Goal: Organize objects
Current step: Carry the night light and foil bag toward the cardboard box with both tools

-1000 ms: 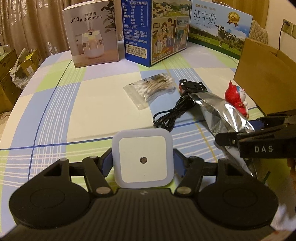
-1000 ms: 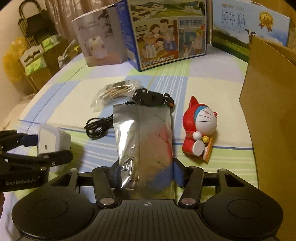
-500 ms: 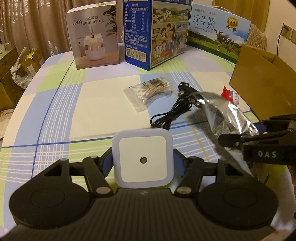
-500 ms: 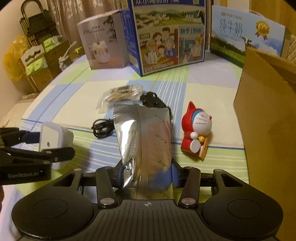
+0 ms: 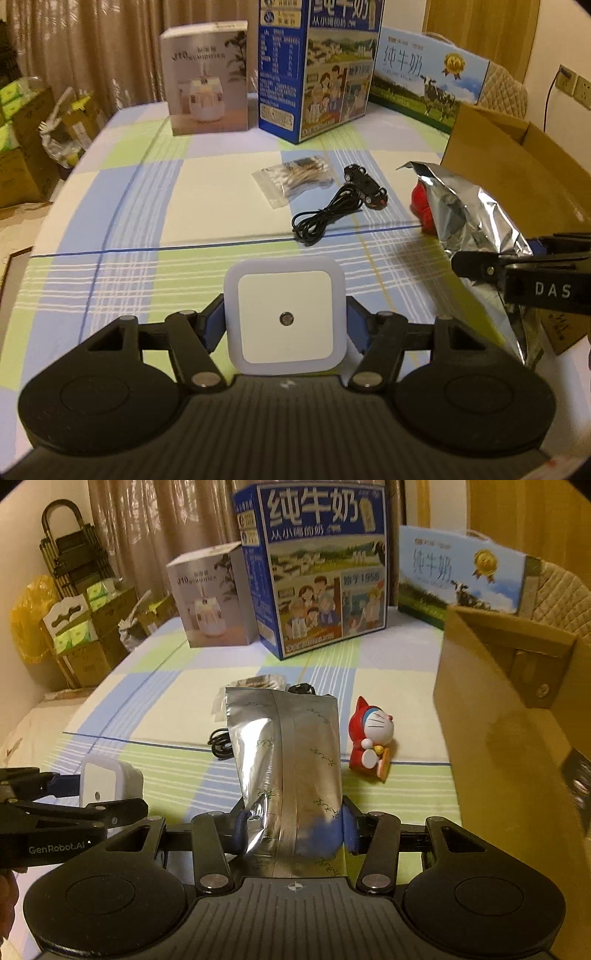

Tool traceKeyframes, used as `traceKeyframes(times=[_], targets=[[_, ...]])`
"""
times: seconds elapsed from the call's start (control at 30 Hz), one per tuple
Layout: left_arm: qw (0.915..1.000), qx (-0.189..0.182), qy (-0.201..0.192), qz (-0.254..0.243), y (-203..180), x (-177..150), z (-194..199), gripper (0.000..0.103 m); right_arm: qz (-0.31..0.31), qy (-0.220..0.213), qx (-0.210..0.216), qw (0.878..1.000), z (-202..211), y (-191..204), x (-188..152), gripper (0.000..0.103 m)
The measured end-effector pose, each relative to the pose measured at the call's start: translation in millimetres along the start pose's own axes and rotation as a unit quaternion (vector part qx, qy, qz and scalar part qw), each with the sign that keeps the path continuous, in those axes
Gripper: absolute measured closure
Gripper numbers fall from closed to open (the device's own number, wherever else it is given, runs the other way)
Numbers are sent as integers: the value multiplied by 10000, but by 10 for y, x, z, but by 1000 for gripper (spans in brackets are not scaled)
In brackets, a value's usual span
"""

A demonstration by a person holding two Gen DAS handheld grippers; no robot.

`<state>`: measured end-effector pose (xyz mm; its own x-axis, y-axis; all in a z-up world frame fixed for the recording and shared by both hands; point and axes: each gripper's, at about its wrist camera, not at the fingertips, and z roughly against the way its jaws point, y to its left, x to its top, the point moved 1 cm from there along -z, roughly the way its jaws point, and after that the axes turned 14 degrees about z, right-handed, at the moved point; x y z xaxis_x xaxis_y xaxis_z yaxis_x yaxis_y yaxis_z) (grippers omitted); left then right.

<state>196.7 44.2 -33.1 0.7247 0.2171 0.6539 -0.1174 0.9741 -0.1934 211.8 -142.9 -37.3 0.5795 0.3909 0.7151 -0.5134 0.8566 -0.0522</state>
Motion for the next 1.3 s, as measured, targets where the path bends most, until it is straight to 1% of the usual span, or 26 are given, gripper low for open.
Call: traceKeyframes(times=[0.07,0.2,0.3,0.53,0.63,0.93,1.3], targets=[[9999,40,-86,84,-20,-51,138,42,15,-44,-13,10000,122,40,-24,58],[9992,-2,-134,378,-68,-176,392,42,36,-144,-41,9999,399,100,-58,58],[9988,-56,-184,460,-153,-237,570,42,-8,-239,-92,9997,641,107,-82,58],[9977,-205,-363,542,-393,-299,981,42,-18,-329,-256,9991,1113,72,-157,58],[9976,-235,-423,503,-496,-318,1118,42,-28,-372,-309,9988,1279,48,-215,58],[9976,-317,-476,384,-743,-363,1357,42,-79,-460,-428,9980,1646,-49,-327,58],[9973,-422,-551,258,-956,-370,1556,42,-82,-643,-540,9964,1938,-132,-311,58]])
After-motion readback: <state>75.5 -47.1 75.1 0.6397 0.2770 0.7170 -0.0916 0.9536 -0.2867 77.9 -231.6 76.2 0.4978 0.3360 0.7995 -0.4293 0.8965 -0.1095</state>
